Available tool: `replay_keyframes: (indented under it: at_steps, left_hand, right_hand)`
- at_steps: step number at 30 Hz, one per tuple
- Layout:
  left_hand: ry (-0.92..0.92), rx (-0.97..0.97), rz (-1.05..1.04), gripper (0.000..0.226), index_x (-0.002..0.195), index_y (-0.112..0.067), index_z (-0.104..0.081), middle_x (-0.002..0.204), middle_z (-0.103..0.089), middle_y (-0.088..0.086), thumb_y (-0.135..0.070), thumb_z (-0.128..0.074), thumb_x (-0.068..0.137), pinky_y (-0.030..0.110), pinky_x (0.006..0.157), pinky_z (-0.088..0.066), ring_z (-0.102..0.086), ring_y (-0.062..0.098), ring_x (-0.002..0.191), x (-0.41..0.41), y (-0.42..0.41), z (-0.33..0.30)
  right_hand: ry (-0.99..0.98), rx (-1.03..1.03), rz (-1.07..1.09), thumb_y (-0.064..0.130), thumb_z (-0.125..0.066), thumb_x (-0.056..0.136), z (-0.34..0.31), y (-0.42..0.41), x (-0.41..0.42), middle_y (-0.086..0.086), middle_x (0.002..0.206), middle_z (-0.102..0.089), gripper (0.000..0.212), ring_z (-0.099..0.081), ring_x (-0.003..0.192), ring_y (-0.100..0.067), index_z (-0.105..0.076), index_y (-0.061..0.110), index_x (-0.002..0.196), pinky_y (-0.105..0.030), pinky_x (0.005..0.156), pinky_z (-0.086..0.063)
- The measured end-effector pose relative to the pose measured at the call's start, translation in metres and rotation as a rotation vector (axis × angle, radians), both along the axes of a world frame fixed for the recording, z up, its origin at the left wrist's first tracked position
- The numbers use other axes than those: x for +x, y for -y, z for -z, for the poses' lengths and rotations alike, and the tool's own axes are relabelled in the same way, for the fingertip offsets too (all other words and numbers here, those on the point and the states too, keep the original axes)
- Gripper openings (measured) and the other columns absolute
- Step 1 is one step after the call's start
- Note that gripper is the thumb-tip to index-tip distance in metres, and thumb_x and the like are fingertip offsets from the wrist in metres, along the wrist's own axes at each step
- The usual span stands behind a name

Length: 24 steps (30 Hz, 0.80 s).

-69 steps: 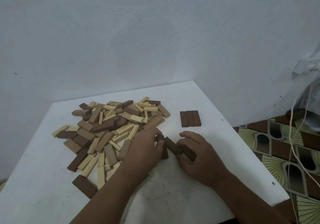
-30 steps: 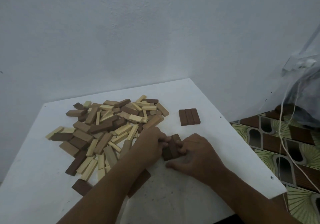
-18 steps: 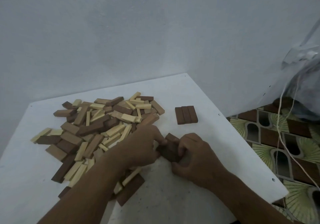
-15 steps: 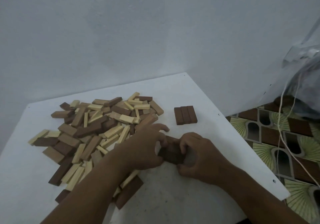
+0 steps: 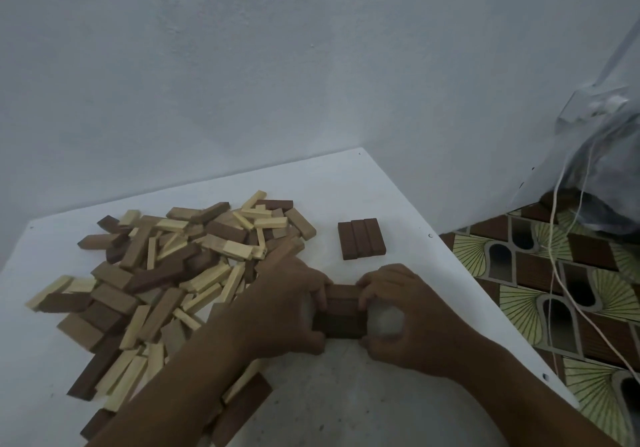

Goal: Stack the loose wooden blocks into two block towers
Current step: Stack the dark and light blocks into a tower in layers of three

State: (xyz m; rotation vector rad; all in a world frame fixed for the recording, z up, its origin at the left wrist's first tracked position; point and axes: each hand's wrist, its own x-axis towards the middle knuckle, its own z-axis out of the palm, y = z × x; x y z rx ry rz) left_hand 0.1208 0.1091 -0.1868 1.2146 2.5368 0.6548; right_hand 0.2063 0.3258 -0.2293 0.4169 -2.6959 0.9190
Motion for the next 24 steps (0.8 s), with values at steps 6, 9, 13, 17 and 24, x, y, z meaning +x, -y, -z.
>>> replay_keyframes:
  at_steps: [6, 9, 13, 17, 24]
  left_hand:
    - [-0.045, 0.191, -0.125, 0.036, 0.093, -0.034, -0.048, 0.104, -0.060, -0.011, -0.044, -0.065, 0.062, 0.041, 0.083, -0.047, -0.052, 0.014, 0.097, -0.009, -0.020, 0.004]
    - [-0.042, 0.230, -0.202, 0.047, 0.104, -0.040, -0.039, 0.102, -0.058, -0.009, -0.034, -0.069, 0.068, 0.039, 0.071, -0.053, -0.056, 0.012, 0.086, -0.015, -0.038, 0.003]
    - [0.004, 0.248, -0.231, 0.051, 0.121, -0.031, -0.037, 0.088, -0.046, -0.012, -0.015, -0.065, 0.082, 0.009, 0.055, -0.038, -0.047, 0.003, 0.071, -0.025, -0.061, -0.001]
    - [0.048, 0.231, -0.222, 0.053, 0.124, -0.030, -0.034, 0.101, -0.047, -0.008, -0.011, -0.060, 0.082, 0.010, 0.057, -0.035, -0.048, 0.004, 0.079, -0.039, -0.072, 0.004]
    - [0.184, 0.368, -0.244, 0.069, 0.141, -0.022, -0.031, 0.129, -0.047, -0.006, -0.005, -0.064, 0.082, 0.009, 0.088, -0.038, -0.048, 0.001, 0.113, -0.046, -0.075, 0.032]
  right_hand:
    - [-0.025, -0.200, 0.120, 0.031, -0.079, 0.060, -0.007, -0.014, -0.013, 0.024, 0.118, -0.054, 0.050, -0.051, 0.113, -0.005, -0.050, 0.031, 0.101, -0.027, 0.093, -0.045]
    - [-0.021, -0.291, 0.125, 0.012, -0.078, 0.063, -0.019, -0.023, -0.028, 0.011, 0.119, -0.059, 0.048, -0.054, 0.115, -0.012, -0.049, 0.024, 0.100, -0.033, 0.094, -0.044]
    - [-0.020, -0.339, 0.148, 0.000, -0.072, 0.067, -0.017, -0.032, -0.051, 0.008, 0.120, -0.060, 0.048, -0.054, 0.118, -0.008, -0.047, 0.018, 0.103, -0.029, 0.097, -0.045]
    - [0.014, -0.347, 0.197, 0.007, -0.067, 0.069, -0.004, -0.037, -0.066, 0.012, 0.122, -0.059, 0.047, -0.053, 0.120, -0.008, -0.045, 0.027, 0.104, -0.043, 0.098, -0.045]
    - [0.035, -0.298, 0.254, 0.022, -0.058, 0.068, 0.008, -0.039, -0.071, 0.015, 0.125, -0.057, 0.042, -0.051, 0.120, -0.007, -0.044, 0.036, 0.105, -0.048, 0.102, -0.039]
